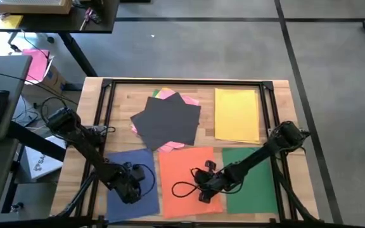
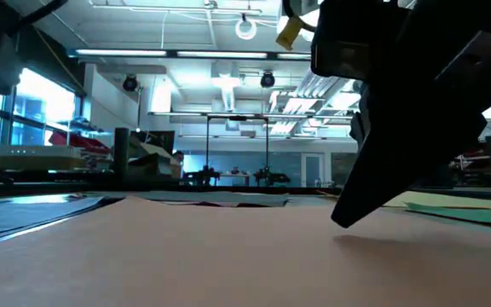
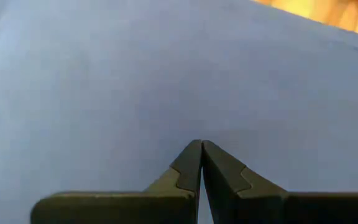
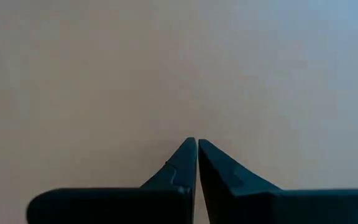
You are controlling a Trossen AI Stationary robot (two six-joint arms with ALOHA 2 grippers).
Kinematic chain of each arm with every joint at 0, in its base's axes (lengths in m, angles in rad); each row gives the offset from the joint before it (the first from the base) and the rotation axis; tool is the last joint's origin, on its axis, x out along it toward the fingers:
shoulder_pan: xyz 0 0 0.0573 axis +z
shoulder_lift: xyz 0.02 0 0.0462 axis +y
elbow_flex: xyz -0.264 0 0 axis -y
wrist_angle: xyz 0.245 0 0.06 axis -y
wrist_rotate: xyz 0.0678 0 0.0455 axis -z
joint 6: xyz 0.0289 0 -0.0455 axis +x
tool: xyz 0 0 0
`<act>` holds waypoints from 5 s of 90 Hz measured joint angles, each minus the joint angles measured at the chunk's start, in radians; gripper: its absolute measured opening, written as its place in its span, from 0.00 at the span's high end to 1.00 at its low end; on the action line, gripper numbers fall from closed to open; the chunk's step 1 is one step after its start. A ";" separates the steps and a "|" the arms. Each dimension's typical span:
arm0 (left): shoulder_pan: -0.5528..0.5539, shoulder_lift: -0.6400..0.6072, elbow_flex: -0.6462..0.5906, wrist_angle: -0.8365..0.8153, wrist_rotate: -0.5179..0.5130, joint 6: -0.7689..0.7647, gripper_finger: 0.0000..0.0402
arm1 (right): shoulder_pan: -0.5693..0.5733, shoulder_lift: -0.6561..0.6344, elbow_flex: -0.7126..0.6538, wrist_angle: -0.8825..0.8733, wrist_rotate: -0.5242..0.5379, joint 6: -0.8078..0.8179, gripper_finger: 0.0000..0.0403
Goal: Organize paper
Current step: Adjust the bottom center orange paper
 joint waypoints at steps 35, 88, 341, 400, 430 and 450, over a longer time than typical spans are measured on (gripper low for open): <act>0.024 0.009 0.000 0.028 0.032 0.126 1.00 | 0.000 -0.001 0.000 0.004 -0.014 -0.015 1.00; 0.169 0.022 0.157 -0.117 -0.016 0.218 1.00 | 0.000 -0.134 0.060 -0.358 0.097 0.048 1.00; 0.207 0.126 0.209 0.132 0.184 0.254 1.00 | 0.177 -0.169 -0.129 -0.152 -0.200 0.474 1.00; 0.176 0.220 0.213 0.195 0.109 0.263 1.00 | 0.187 -0.085 -0.128 0.011 -0.193 0.515 1.00; 0.178 0.223 0.211 0.225 0.084 0.284 1.00 | 0.182 -0.084 -0.129 0.025 -0.188 0.456 1.00; 0.180 0.202 0.209 0.209 0.082 0.290 1.00 | 0.181 -0.111 -0.131 0.006 -0.157 0.408 1.00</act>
